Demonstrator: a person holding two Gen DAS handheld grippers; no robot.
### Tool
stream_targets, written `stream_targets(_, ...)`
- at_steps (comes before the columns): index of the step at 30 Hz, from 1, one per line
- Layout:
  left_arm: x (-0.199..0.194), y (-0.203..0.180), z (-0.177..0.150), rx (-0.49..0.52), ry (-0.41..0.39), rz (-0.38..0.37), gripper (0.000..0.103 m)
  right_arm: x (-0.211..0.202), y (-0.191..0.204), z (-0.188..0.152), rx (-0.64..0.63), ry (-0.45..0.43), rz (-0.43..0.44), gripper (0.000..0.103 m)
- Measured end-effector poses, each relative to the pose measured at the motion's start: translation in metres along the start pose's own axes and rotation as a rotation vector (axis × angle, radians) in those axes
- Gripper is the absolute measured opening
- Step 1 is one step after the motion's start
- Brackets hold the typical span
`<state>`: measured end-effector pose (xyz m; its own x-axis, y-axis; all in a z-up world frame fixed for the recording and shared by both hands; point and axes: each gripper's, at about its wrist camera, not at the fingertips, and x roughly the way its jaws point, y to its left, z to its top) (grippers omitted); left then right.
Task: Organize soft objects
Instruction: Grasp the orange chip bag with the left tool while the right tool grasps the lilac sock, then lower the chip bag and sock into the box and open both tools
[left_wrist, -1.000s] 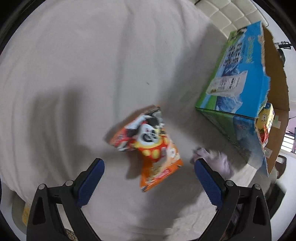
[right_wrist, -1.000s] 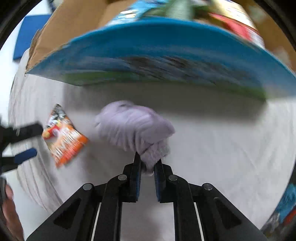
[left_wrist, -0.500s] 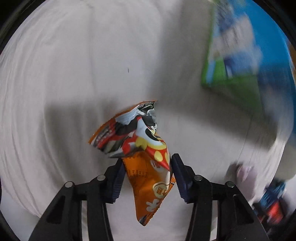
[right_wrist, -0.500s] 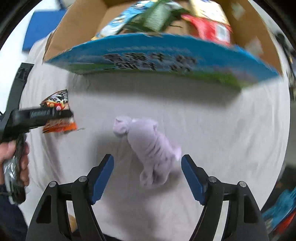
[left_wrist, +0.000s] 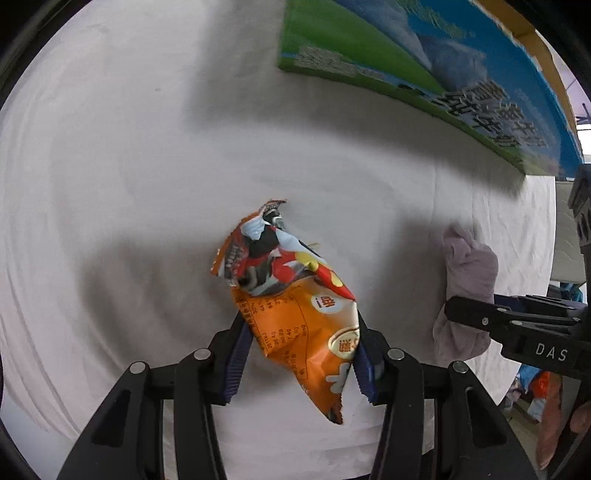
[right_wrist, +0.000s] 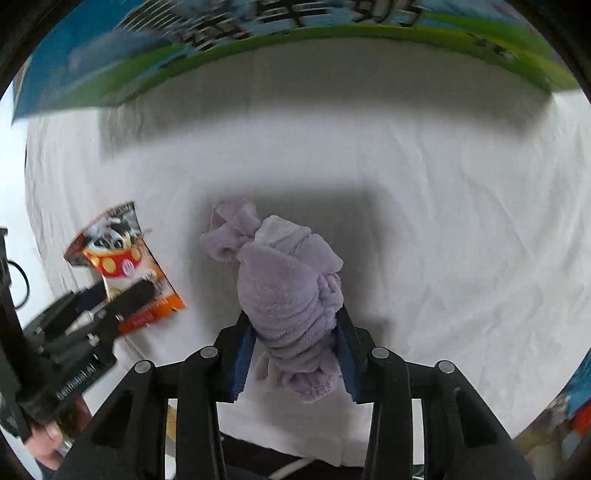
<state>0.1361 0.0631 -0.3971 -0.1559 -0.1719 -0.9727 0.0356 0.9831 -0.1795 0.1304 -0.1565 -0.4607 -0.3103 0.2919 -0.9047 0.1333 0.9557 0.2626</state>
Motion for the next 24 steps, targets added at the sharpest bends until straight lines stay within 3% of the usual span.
stream_targets(8,0.021,-0.012,0.003,0.006,0.019,0.051,0.047,-0.004,-0.009,-0.010,0.002,-0.042,-0.026,0.046)
stream_targets(12,0.012,-0.038,-0.002,0.010,-0.004,0.074,0.036,-0.006,-0.008,-0.028,0.011,-0.066,-0.040,0.038)
stream_targets(16,-0.023,-0.052,-0.016,0.026,-0.075,0.061,0.036,-0.039,-0.014,-0.052,0.016,-0.107,0.034,0.037)
stream_targets(21,-0.092,-0.081,-0.030,0.062,-0.205,-0.003,0.036,-0.111,-0.024,-0.069,0.007,-0.213,0.111,0.037)
stream_targets(24,-0.138,-0.091,-0.019,0.097,-0.257,-0.049,0.036,-0.160,-0.026,-0.072,-0.002,-0.291,0.135,0.037)
